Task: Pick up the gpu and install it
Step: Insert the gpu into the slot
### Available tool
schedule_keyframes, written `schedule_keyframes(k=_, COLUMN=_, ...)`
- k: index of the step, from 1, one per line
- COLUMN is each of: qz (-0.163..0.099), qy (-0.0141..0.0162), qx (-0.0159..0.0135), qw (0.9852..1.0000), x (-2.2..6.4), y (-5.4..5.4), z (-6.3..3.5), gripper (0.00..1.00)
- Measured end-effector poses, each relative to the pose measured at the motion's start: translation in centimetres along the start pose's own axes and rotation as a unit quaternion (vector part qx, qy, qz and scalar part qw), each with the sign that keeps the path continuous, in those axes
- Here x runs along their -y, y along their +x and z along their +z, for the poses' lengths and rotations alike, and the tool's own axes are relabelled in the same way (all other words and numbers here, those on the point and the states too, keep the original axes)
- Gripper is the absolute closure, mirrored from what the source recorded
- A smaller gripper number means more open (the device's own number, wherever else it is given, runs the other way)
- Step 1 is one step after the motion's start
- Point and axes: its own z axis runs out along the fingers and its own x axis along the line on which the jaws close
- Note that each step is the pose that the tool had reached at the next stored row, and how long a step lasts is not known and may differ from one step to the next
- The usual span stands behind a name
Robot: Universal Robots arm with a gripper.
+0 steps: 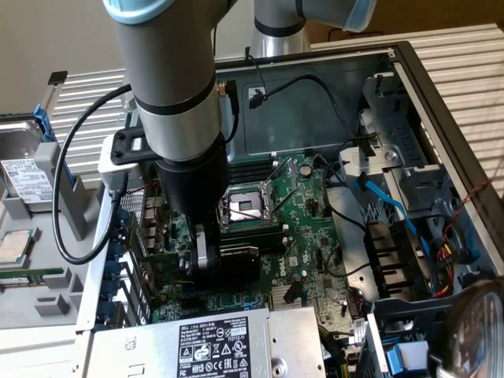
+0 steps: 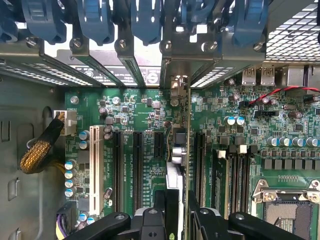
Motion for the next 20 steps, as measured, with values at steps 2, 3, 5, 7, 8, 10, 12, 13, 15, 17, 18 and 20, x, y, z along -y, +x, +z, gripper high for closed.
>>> schedule_keyframes(k=2, qz=0.0, qy=0.0, qx=0.0, qw=1.0, x=0.0, y=0.0, z=0.0, gripper=0.73)
schedule_keyframes(k=3, qz=0.0, qy=0.0, qx=0.0, qw=1.0, x=0.0, y=0.0, z=0.0, gripper=0.73)
schedule_keyframes(k=5, qz=0.0, qy=0.0, qx=0.0, qw=1.0, x=0.0, y=0.0, z=0.0, gripper=0.73)
schedule_keyframes(k=7, qz=0.0, qy=0.0, qx=0.0, qw=1.0, x=0.0, y=0.0, z=0.0, gripper=0.73)
schedule_keyframes(k=8, qz=0.0, qy=0.0, qx=0.0, qw=1.0, x=0.0, y=0.0, z=0.0, gripper=0.73)
schedule_keyframes(k=10, qz=0.0, qy=0.0, qx=-0.0001, qw=1.0, x=0.0, y=0.0, z=0.0, gripper=0.73)
schedule_keyframes(k=12, qz=0.0, qy=0.0, qx=-0.0001, qw=1.0, x=0.0, y=0.0, z=0.01, gripper=0.73)
schedule_keyframes(k=13, qz=0.0, qy=0.0, qx=0.0, qw=1.0, x=0.0, y=0.0, z=0.02, gripper=0.73)
schedule_keyframes(k=15, qz=0.0, qy=0.0, qx=0.0, qw=1.0, x=0.0, y=0.0, z=0.02, gripper=0.73)
schedule_keyframes(k=17, qz=0.0, qy=0.0, qx=-0.0001, qw=1.0, x=0.0, y=0.0, z=0.04, gripper=0.73)
schedule_keyframes(k=18, qz=0.0, qy=0.0, qx=-0.0001, qw=1.0, x=0.0, y=0.0, z=0.04, gripper=0.73)
schedule_keyframes(k=20, qz=0.0, qy=0.0, qx=-0.0001, qw=1.0, x=0.0, y=0.0, z=0.07, gripper=0.73)
